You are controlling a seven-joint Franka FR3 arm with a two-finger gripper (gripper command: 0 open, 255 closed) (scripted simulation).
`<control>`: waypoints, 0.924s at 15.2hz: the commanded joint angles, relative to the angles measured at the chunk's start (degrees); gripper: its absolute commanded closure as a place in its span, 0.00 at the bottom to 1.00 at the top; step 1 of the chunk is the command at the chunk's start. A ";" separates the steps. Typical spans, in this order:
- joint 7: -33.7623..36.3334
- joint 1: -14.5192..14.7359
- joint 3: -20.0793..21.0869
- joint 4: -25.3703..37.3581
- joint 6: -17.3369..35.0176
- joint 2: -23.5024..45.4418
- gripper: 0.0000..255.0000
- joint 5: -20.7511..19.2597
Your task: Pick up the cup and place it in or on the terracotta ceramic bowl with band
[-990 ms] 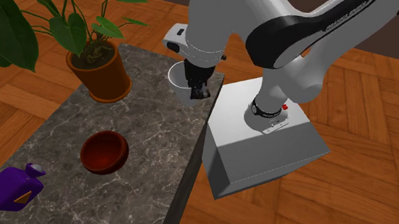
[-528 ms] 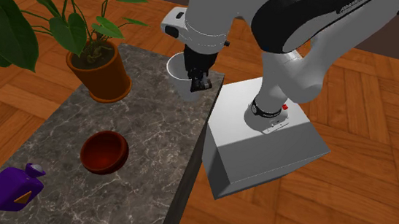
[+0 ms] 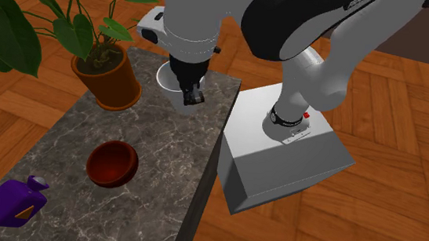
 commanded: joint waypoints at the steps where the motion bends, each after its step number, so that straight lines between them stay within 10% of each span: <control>1: 0.80 -0.20 0.75 4.87 0.03 4.95 1.00 -0.21; 14: 6.66 0.43 5.01 39.87 -5.54 35.50 1.00 -4.71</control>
